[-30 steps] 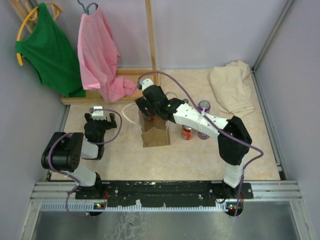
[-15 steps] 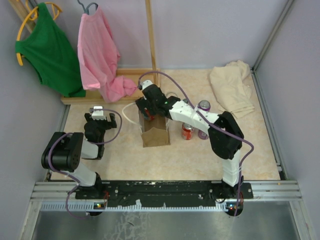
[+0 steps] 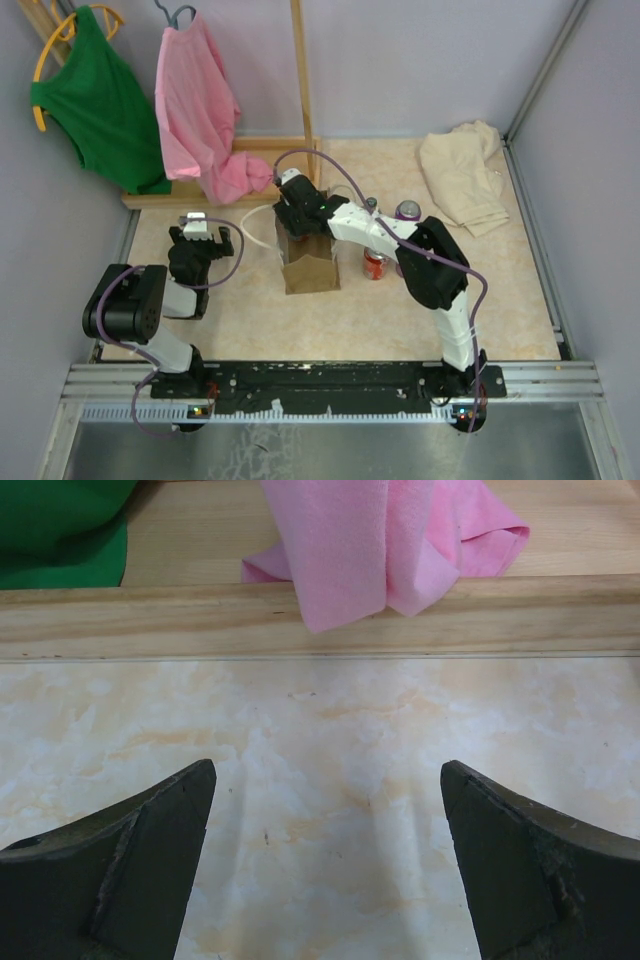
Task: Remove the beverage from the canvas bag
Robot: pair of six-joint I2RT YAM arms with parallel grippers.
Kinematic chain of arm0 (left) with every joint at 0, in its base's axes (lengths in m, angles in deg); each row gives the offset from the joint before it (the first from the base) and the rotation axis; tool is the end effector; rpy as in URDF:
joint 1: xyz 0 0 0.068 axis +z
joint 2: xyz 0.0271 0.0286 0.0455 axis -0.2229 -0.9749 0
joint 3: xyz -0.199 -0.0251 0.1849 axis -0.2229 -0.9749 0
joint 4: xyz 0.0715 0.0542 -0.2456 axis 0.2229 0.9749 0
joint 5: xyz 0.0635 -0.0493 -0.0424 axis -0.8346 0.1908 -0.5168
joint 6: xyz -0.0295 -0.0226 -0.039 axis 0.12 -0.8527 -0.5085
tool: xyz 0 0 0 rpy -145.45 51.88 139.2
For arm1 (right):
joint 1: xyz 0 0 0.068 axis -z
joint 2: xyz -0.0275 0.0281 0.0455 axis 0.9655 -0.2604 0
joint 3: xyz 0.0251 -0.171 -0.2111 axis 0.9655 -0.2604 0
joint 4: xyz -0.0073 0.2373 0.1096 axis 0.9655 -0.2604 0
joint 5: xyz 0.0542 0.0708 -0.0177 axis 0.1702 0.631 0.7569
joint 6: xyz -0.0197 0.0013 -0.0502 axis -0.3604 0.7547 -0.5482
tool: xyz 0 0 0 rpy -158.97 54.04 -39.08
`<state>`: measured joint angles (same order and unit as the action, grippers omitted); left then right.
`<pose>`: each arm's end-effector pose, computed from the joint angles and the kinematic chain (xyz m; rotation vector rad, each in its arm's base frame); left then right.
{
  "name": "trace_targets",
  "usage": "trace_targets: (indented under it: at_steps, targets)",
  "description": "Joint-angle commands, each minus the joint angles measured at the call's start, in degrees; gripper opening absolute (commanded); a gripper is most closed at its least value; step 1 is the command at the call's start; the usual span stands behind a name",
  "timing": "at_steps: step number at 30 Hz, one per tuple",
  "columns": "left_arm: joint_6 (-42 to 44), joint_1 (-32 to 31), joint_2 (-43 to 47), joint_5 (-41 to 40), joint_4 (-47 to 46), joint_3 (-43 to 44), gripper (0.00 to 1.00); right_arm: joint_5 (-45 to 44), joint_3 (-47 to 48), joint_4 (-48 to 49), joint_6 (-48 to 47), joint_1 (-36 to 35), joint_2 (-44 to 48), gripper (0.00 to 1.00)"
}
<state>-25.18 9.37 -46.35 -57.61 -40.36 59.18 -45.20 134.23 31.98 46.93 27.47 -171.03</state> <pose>0.2431 -0.0124 0.1399 0.0553 1.6693 0.0648 0.3216 0.3391 0.2206 -0.7134 2.2439 0.2161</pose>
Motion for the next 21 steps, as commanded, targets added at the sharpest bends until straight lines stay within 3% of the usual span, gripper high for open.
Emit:
trace_targets:
  at_steps: [1, 6, 7, 8, 21]
  targets:
    - [0.2, -0.2, -0.6, -0.3, -1.6, 0.7, 1.0, -1.8, 3.4, 1.7, 1.1, 0.2, -1.3, 0.52]
    - [0.2, -0.2, -0.6, -0.3, -1.6, 0.7, 1.0, -2.9, 3.8, 3.4, 2.4, 0.3, -1.5, 0.28]
    - [0.3, -0.2, -0.6, -0.3, -1.6, 0.7, 1.0, -3.3, 4.4, 3.7, 2.9, 0.3, -1.5, 0.05]
    - [0.2, -0.2, -0.6, -0.3, -1.6, 0.8, 1.0, -3.7, 4.7, 4.1, 3.3, 0.3, -1.5, 0.0]
    - [0.2, -0.3, -0.6, -0.3, -1.5, 0.8, 1.0, -5.0, 11.6, 4.0, 3.3, -1.1, 0.4, 0.0]
